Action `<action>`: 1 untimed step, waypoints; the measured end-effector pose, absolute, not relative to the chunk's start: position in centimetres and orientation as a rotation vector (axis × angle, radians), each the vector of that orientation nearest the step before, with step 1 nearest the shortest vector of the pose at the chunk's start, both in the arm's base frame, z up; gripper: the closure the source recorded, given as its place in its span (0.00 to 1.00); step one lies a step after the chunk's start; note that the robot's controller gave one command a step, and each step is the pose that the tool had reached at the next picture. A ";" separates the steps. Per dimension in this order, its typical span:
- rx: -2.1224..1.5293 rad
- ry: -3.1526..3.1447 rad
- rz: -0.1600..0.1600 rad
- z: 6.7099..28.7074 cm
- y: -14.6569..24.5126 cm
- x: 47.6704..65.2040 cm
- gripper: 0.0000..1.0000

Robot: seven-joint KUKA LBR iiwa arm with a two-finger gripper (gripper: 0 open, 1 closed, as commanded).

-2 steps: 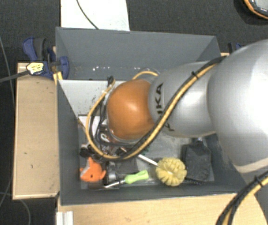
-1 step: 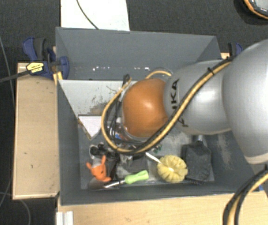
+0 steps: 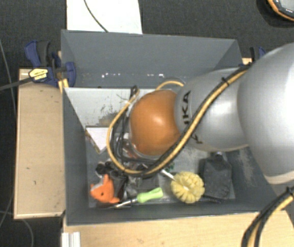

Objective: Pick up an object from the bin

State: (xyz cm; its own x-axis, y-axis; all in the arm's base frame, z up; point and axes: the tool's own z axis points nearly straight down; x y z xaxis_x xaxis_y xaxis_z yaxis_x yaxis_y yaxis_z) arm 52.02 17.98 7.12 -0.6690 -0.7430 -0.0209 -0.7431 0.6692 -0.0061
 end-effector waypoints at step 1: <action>-1.276 2.850 0.010 7.7 18.0 51.8 1.00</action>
Offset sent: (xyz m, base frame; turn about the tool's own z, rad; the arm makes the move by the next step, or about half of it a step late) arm 0.0033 0.0149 0.0103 -0.2501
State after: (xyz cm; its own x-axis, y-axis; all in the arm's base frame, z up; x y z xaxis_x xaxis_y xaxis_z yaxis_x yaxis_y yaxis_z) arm 51.83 18.04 7.65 -0.6659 -0.7458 -0.0204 -0.7459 0.6660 -0.0018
